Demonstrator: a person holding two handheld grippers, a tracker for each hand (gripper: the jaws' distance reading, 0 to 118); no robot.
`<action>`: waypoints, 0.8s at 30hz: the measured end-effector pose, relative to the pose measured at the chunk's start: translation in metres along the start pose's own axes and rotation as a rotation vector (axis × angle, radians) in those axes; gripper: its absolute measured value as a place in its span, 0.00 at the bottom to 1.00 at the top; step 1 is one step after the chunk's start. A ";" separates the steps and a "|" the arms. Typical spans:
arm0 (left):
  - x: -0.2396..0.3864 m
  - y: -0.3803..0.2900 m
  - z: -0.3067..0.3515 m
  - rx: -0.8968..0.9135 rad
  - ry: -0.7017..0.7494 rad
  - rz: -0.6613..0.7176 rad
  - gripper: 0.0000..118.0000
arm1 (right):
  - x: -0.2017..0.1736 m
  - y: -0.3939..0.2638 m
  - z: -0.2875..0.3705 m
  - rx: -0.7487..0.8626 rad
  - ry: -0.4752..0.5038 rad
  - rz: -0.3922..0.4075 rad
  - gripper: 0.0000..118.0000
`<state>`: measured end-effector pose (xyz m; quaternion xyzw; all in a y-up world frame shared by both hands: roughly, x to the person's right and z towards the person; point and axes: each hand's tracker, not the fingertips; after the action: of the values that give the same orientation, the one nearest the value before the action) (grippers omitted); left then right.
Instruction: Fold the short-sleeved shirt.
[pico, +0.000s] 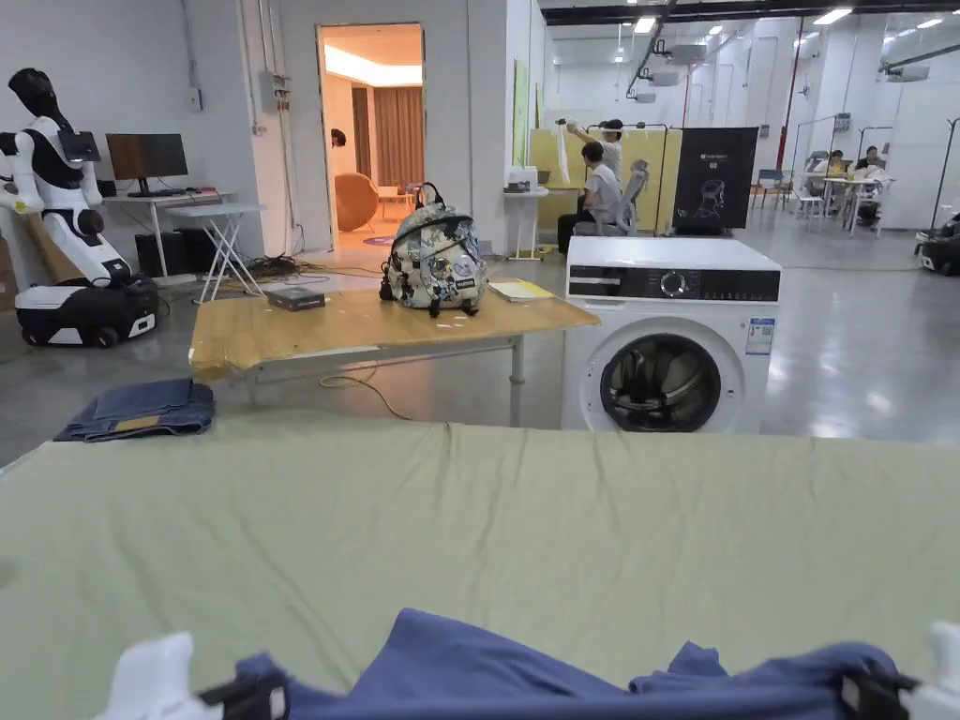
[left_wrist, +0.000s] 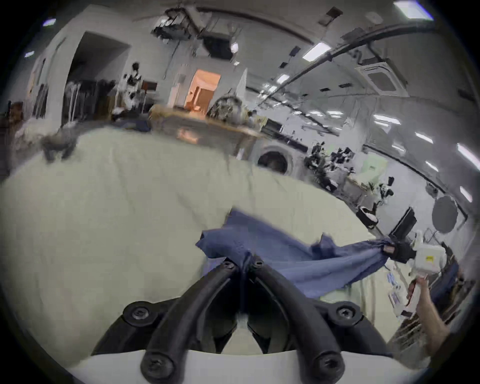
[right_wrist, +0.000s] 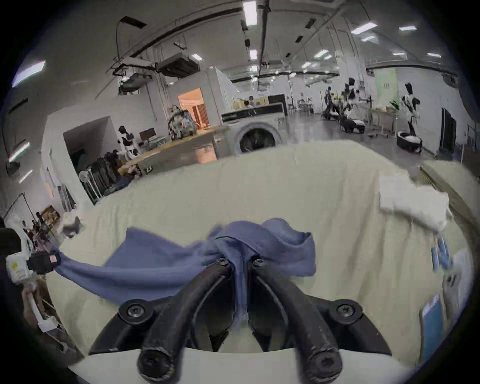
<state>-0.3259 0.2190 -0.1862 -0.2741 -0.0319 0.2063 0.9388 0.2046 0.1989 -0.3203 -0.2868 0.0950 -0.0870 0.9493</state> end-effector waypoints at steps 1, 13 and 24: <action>-0.004 -0.017 0.008 0.003 -0.017 0.035 0.00 | 0.006 -0.019 0.009 -0.007 -0.003 -0.013 0.06; -0.026 -0.135 0.074 -0.060 0.009 0.018 0.00 | 0.031 -0.172 0.126 -0.110 -0.057 -0.132 0.07; 0.037 -0.108 0.128 0.198 0.115 -0.230 0.66 | 0.006 -0.137 0.197 0.065 -0.089 0.001 0.67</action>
<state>-0.2745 0.2159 -0.0229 -0.1864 0.0114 0.0833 0.9789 0.2402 0.1893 -0.0831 -0.2595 0.0498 -0.0769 0.9614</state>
